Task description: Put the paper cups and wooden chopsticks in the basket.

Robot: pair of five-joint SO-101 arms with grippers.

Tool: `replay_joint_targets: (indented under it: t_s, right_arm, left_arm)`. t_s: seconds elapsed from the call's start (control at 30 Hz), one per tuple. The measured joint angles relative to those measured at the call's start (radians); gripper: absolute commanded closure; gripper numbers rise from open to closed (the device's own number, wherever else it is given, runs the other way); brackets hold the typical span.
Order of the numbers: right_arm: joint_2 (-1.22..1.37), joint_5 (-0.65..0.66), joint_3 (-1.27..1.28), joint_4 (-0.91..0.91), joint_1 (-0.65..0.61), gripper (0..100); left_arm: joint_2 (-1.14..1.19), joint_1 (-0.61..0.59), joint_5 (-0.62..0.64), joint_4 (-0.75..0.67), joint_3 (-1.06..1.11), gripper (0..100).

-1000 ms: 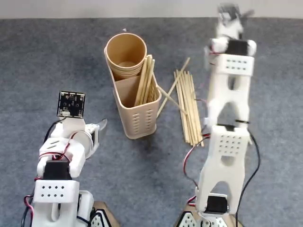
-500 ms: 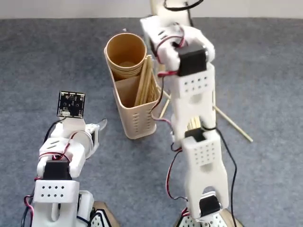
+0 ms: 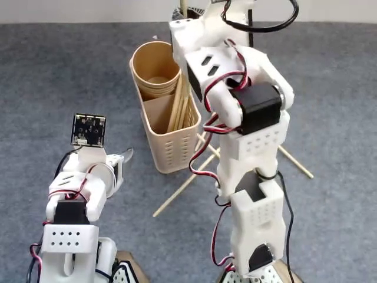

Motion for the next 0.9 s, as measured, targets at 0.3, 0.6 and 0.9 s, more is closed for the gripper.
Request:
replay_joint_targets:
  t_s: [0.3,0.6,0.9]
  right_arm:
    - [0.068,-0.02,-0.003,-0.061,-0.051,99.3]
    - [0.129,-0.014,-0.003,-0.066,-0.054,88.8]
    - [0.129,-0.011,-0.003,-0.066,-0.054,82.0]
  left_arm:
    - [0.0,0.0,0.0,0.0,0.0,74]
    - [0.0,0.0,0.0,0.0,0.0,74]
    - [0.0,0.0,0.0,0.0,0.0,74]
